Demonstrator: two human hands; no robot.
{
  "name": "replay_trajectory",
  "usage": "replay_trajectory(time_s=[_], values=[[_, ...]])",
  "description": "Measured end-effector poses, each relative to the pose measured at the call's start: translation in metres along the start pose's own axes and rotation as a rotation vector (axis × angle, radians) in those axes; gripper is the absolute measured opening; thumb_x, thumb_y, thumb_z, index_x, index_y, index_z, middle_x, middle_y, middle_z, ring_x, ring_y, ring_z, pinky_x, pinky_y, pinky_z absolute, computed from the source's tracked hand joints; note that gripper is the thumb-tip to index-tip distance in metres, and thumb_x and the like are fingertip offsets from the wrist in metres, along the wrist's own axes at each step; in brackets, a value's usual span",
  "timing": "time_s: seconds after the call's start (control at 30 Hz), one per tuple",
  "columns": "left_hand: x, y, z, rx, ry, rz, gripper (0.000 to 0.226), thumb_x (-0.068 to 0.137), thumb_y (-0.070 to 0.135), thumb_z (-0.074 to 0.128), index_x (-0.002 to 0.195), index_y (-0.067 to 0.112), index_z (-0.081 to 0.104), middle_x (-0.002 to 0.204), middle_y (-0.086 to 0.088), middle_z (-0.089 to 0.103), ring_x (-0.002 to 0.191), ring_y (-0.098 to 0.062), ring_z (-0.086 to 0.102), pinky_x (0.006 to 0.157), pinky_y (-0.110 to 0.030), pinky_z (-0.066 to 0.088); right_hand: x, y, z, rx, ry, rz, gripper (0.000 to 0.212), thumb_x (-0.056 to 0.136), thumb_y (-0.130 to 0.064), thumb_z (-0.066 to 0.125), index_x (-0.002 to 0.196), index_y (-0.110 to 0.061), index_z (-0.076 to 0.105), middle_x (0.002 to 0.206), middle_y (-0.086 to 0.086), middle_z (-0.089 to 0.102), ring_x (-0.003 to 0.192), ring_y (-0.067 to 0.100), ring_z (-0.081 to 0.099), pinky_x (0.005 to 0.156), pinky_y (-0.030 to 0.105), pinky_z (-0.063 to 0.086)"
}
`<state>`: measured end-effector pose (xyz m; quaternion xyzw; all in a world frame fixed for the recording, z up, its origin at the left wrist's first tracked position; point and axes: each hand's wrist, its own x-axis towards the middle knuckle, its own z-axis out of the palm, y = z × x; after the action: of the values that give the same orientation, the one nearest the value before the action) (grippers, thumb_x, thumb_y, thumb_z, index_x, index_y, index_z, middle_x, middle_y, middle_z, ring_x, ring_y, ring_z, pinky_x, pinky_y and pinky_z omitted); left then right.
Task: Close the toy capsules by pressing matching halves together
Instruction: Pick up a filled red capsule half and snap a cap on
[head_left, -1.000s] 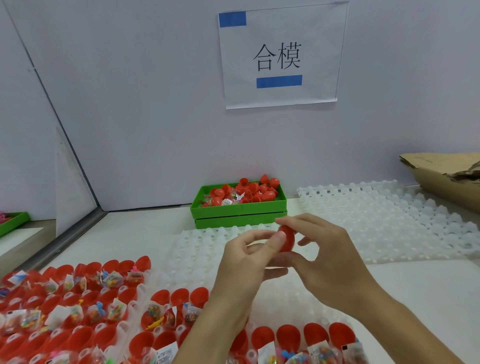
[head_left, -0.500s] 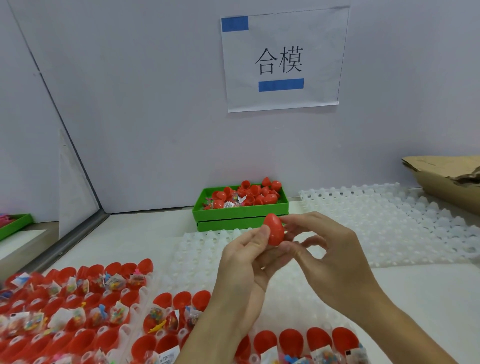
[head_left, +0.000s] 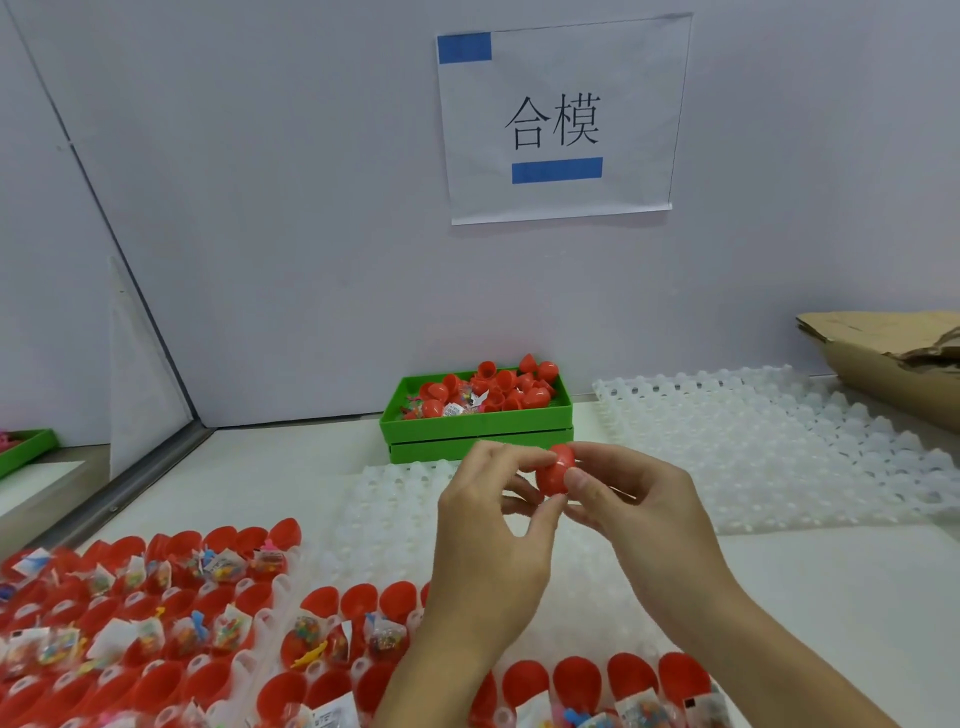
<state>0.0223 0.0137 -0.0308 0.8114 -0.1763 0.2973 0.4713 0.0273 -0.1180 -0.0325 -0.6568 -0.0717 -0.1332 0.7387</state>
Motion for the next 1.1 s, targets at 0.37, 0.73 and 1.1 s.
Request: replay_trajectory(time_s=[0.37, 0.73, 1.1], values=[[0.001, -0.007, -0.006, 0.118, -0.006, -0.028, 0.040, 0.077, 0.021, 0.083, 0.100, 0.043, 0.059, 0.093, 0.025, 0.062, 0.099, 0.004, 0.056, 0.079, -0.011, 0.049, 0.000, -0.008, -0.003, -0.099, -0.183, 0.033, 0.021, 0.090, -0.014, 0.068, 0.110, -0.023, 0.071, 0.096, -0.004, 0.077, 0.088, 0.013, 0.073, 0.075, 0.024, 0.059], [0.000, 0.002, -0.001, 0.242, -0.061, 0.053, 0.070, 0.074, 0.061, 0.059, 0.137, 0.031, 0.051, 0.136, 0.017, 0.042, 0.126, 0.000, 0.036, 0.097, -0.034, 0.053, 0.039, -0.022, -0.027, 0.291, 0.041, 0.236, 0.019, 0.099, -0.021, 0.056, 0.107, -0.008, 0.068, 0.101, 0.008, 0.075, 0.090, 0.020, 0.074, 0.071, 0.026, 0.055], [-0.008, 0.005, 0.007, 0.235, -0.053, 0.080, 0.051, 0.080, 0.060, 0.050, 0.122, 0.033, 0.062, 0.123, 0.017, 0.046, 0.115, -0.005, 0.046, 0.089, -0.042, 0.056, 0.158, -0.030, -0.137, 0.698, 0.605, 0.150, 0.038, 0.103, -0.005, 0.044, 0.140, -0.004, 0.039, 0.128, 0.019, 0.053, 0.083, 0.022, 0.068, 0.056, 0.017, 0.055]])
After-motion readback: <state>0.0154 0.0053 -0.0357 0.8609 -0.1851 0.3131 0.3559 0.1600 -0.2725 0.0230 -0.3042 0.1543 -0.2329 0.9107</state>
